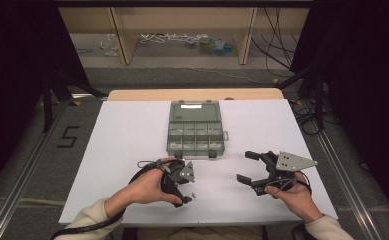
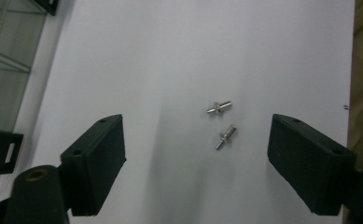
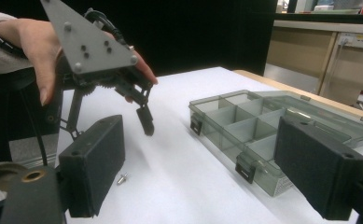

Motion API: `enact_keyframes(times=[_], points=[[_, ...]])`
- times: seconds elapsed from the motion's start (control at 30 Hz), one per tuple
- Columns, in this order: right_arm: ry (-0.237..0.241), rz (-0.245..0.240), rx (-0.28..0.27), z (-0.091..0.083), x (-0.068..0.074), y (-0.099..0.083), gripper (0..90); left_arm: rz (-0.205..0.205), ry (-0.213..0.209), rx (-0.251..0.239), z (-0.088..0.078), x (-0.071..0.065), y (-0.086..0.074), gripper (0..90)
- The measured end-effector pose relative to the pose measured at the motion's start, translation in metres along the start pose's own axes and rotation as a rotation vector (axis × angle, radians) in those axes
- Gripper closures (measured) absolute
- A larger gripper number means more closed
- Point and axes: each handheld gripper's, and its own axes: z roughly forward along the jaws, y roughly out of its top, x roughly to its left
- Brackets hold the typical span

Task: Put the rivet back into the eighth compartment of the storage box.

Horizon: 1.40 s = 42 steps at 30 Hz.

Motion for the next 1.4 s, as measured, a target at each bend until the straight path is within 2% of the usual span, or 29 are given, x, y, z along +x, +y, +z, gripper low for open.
enact_keyframes(times=[0.03, 0.07, 0.1, 0.13, 0.17, 0.2, 0.23, 0.27, 0.37, 0.53, 0.8, 0.87, 0.93, 0.97, 1.13, 1.27, 1.3, 1.4], points=[[-0.001, -0.002, -0.004, 0.000, 0.000, 0.000, 17.5, 0.000, 0.000, 0.005, 0.001, -0.002, 0.001, 21.6], [-0.001, -0.002, -0.004, 0.000, 0.000, 0.000, 17.5, 0.025, 0.001, 0.023, 0.001, -0.001, 0.003, 21.6], [-0.003, -0.005, -0.003, 0.000, 0.000, 0.000, 17.6, 0.029, -0.005, 0.031, 0.002, -0.002, 0.004, 26.4], [-0.003, -0.005, -0.003, 0.000, 0.000, 0.000, 17.6, 0.040, -0.016, 0.045, 0.003, -0.002, 0.005, 26.4], [-0.002, -0.001, 0.000, 0.000, 0.000, 0.000, 17.5, 0.030, -0.023, 0.043, 0.006, -0.003, 0.006, 30.5], [-0.003, -0.002, 0.000, 0.000, 0.000, 0.000, 17.5, 0.026, -0.048, 0.046, 0.009, -0.004, 0.007, 33.8], [-0.002, -0.001, 0.000, 0.000, 0.000, 0.000, 17.5, 0.026, -0.048, 0.046, 0.009, -0.004, 0.007, 35.6], [-0.001, -0.001, -0.001, 0.000, 0.000, 0.000, 17.5, 0.046, -0.065, 0.073, 0.011, -0.004, 0.007, 36.1], [-0.002, -0.006, -0.004, 0.000, 0.000, 0.000, 17.5, 0.046, -0.065, 0.090, 0.013, -0.006, 0.006, 40.4], [-0.002, -0.002, -0.007, 0.000, 0.000, 0.000, 17.5, 0.084, -0.073, 0.128, 0.017, -0.007, 0.008, 48.1], [-0.002, 0.002, -0.004, 0.000, 0.000, 0.000, 17.5, 0.090, -0.106, 0.154, 0.020, -0.008, 0.010, 60.0], [0.001, -0.001, -0.010, 0.001, 0.000, 0.000, 17.5, 0.080, -0.128, 0.170, 0.021, -0.009, 0.012, 65.2], [-0.009, 0.010, -0.014, 0.002, 0.001, -0.001, 17.5, 0.073, -0.131, 0.168, 0.021, -0.008, 0.011, 66.3], [0.000, 0.003, 0.000, 0.001, 0.001, 0.000, 17.5, 0.069, -0.131, 0.167, 0.020, -0.008, 0.011, 66.7], [-0.002, -0.003, -0.005, 0.001, 0.000, 0.000, 17.6, 0.048, -0.144, 0.176, 0.021, -0.006, 0.012, 70.5], [-0.011, -0.002, -0.019, 0.002, 0.001, -0.001, 17.5, 0.045, -0.154, 0.181, 0.021, -0.006, 0.012, 76.9], [0.000, -0.004, -0.001, 0.001, 0.000, 0.000, 17.5, 0.044, -0.159, 0.180, 0.021, -0.006, 0.012, 82.1], [0.001, -0.004, -0.003, 0.001, 0.000, 0.000, 17.5, 0.038, -0.161, 0.189, 0.021, -0.006, 0.014, 82.4]])
